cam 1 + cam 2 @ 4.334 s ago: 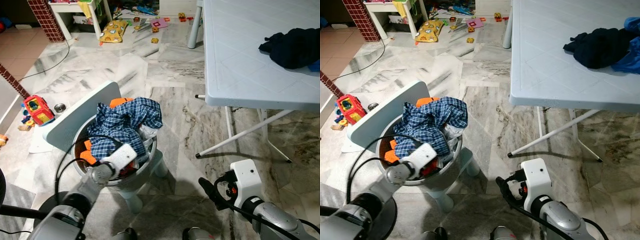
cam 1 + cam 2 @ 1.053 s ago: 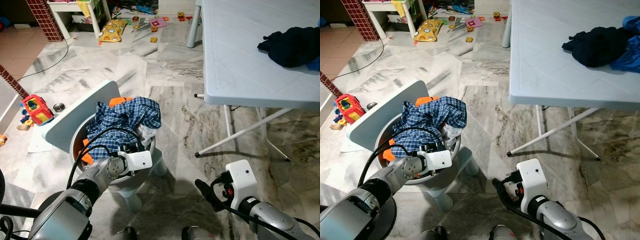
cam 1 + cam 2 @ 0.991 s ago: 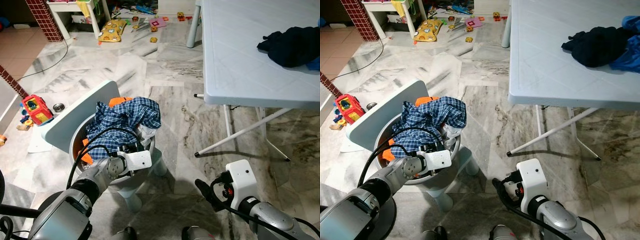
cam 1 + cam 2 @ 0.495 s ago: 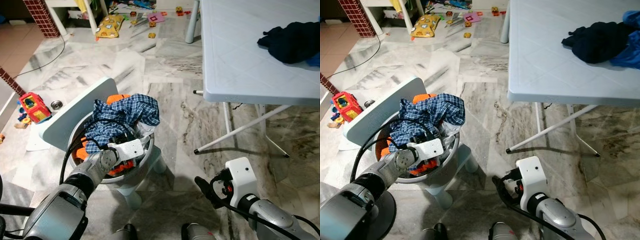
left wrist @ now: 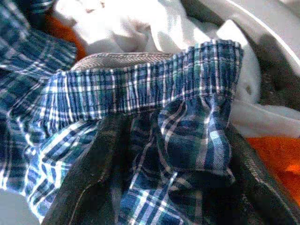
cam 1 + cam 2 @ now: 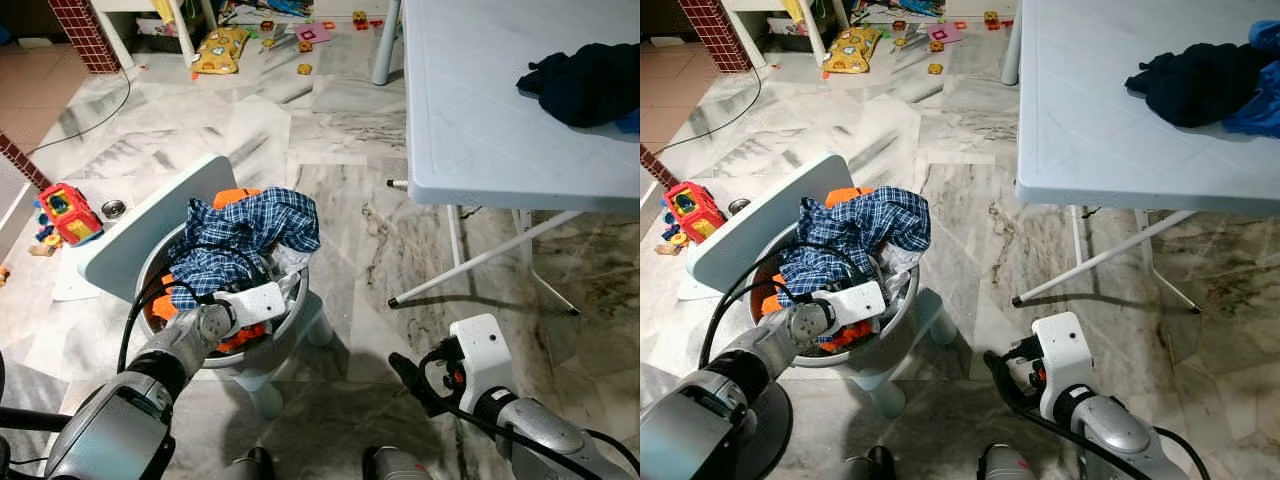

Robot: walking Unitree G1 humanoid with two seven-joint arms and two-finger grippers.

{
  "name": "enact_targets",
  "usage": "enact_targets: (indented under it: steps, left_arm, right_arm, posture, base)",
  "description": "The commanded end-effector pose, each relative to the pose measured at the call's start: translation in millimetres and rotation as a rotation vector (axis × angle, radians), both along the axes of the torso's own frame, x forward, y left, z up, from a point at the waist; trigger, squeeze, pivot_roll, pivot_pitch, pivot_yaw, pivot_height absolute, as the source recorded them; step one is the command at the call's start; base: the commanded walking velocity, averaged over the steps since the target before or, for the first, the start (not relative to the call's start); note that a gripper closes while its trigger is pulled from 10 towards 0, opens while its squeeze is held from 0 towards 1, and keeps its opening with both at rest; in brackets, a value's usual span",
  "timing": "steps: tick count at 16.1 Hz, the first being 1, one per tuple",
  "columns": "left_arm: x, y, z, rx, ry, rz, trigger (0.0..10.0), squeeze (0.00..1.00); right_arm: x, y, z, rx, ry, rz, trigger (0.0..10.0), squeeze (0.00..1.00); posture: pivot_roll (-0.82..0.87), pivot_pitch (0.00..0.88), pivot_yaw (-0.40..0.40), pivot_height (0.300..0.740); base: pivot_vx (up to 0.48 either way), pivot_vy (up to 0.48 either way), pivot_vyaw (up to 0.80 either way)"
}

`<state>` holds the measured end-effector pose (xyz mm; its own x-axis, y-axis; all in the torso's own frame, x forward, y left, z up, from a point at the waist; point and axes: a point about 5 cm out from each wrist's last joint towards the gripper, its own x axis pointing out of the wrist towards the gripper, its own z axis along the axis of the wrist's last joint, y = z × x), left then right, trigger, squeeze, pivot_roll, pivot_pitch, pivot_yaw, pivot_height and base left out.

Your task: Hang hanger

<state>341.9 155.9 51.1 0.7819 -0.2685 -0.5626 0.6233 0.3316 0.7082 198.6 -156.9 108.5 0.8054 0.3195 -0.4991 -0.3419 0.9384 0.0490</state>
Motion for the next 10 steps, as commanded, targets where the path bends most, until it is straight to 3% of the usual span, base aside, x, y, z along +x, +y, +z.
enact_targets:
  steps: [1, 4, 10]
  left_arm:
    - [-1.5, 4.4, -1.7, -0.030, -0.005, 0.035, 0.0, 0.00]
    - [3.2, 2.6, 6.4, -0.165, -0.060, 0.108, 0.0, 0.00]
    - [0.7, 6.6, 6.3, -0.272, -0.096, 0.170, 0.0, 0.00]
  right_arm:
    - [-0.1, 1.8, -1.5, 0.001, 0.001, 0.005, 10.0, 0.00]
    - [3.1, 2.1, -2.0, -0.002, -0.007, 0.005, 10.0, 0.00]
    - [8.0, 2.0, -2.9, -0.008, -0.020, 0.002, 10.0, 0.00]
  posture:
    - [-0.30, 0.200, 0.053, 0.740]
    - [-0.29, 0.191, 0.051, 0.740]
    - [-0.29, 0.179, 0.051, 0.740]
  base:
    - [0.000, 0.000, 0.00]
    - [0.000, 0.000, 0.00]
    - [0.000, 0.000, 0.00]
